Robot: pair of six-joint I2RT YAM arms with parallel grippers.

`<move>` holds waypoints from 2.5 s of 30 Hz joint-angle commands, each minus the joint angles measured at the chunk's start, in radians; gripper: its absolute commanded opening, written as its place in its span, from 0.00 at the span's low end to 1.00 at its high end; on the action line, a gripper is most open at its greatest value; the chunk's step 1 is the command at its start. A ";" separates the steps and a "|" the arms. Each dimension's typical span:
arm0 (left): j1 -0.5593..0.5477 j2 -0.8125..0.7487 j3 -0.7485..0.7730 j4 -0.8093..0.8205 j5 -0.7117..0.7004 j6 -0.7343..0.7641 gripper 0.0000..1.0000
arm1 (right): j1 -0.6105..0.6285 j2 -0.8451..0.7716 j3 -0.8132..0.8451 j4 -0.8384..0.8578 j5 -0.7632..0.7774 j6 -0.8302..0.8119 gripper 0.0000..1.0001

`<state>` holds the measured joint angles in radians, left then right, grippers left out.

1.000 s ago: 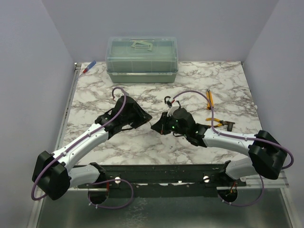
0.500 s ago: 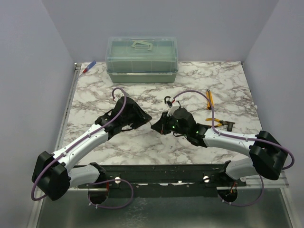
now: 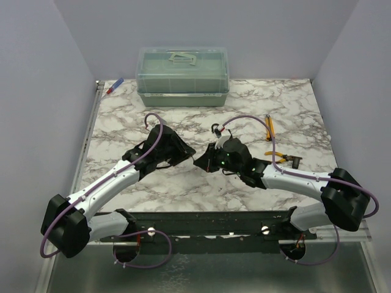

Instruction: Unlock with the key

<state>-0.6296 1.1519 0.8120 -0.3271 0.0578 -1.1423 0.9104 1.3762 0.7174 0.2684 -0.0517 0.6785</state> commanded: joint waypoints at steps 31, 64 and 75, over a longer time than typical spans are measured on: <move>-0.017 -0.052 -0.031 0.079 0.017 0.036 0.00 | 0.002 0.010 0.081 -0.038 0.020 -0.004 0.00; -0.075 -0.136 -0.157 0.291 -0.024 0.144 0.00 | -0.064 0.024 0.168 -0.118 -0.027 0.023 0.00; -0.086 -0.127 -0.180 0.361 -0.027 0.127 0.00 | -0.090 0.033 0.186 -0.106 -0.053 0.007 0.00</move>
<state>-0.6941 1.0355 0.6456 -0.0235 -0.0288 -1.0115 0.8410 1.4029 0.8619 0.1181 -0.1150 0.7052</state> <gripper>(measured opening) 0.430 0.013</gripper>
